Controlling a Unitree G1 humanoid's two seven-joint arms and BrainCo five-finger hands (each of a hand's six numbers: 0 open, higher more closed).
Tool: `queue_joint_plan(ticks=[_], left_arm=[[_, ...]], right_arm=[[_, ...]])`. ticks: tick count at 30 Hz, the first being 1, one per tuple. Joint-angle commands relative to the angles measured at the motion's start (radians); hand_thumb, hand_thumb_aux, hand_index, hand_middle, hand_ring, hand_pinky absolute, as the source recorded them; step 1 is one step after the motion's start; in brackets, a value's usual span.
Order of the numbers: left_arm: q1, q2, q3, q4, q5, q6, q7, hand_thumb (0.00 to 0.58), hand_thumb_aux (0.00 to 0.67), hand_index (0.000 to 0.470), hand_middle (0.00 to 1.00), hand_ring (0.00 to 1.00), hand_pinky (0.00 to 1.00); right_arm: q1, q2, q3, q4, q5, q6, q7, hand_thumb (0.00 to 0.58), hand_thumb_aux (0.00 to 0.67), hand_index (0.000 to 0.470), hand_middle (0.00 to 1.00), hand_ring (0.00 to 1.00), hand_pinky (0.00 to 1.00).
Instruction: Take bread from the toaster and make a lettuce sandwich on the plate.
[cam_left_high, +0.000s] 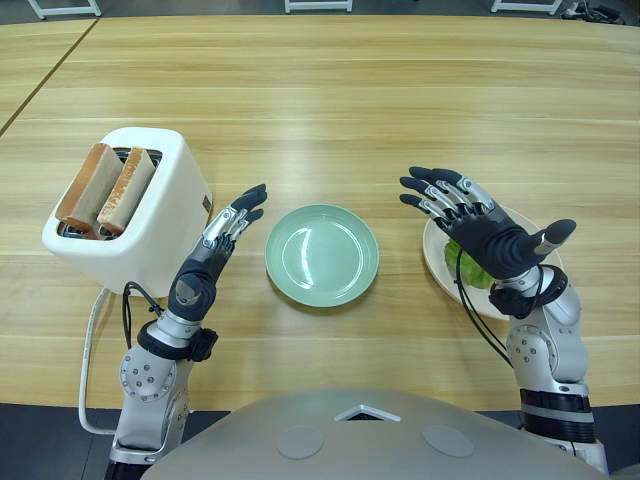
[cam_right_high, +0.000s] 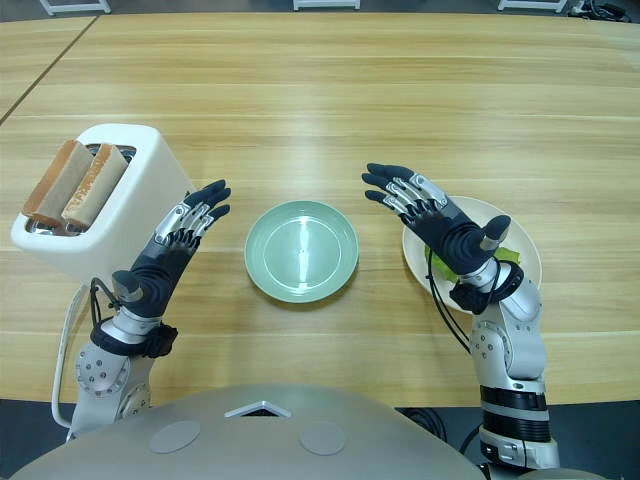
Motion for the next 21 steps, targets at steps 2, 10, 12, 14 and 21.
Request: queue_joint_plan(ticks=[2, 10, 12, 14, 21], left_arm=[[-0.002, 0.006, -0.006, -0.001, 0.014, 0.008, -0.007, 0.0, 0.0, 0.0, 0.0, 0.0, 0.0], [0.041, -0.012, 0.093, -0.308, 0.116, 0.249, 0.132, 0.0, 0.0, 0.0, 0.0, 0.0, 0.0], [0.029, 0.031, 0.27, -0.492, 0.268, 0.379, 0.148, 0.0, 0.0, 0.0, 0.0, 0.0, 0.0], [0.003, 0.108, 0.51, -0.525, 0.566, 0.428, 0.146, 0.0, 0.0, 0.0, 0.0, 0.0, 0.0], [0.029, 0.213, 0.763, -0.385, 0.837, 0.536, 0.101, 0.014, 0.008, 0.006, 0.0, 0.0, 0.0]], right_arm=[[-0.008, -0.008, -0.001, 0.007, 0.001, 0.01, 0.005, 0.0, 0.0, 0.0, 0.0, 0.0, 0.0], [-0.023, -0.006, 0.008, 0.022, -0.003, 0.012, 0.011, 0.0, 0.0, 0.0, 0.0, 0.0, 0.0], [-0.025, -0.007, 0.009, 0.022, -0.002, 0.014, 0.012, 0.0, 0.0, 0.0, 0.0, 0.0, 0.0], [-0.026, -0.006, 0.008, 0.025, -0.002, 0.014, 0.014, 0.0, 0.0, 0.0, 0.0, 0.0, 0.0], [-0.023, -0.001, 0.005, 0.029, -0.009, 0.004, 0.011, 0.0, 0.0, 0.0, 0.0, 0.0, 0.0]])
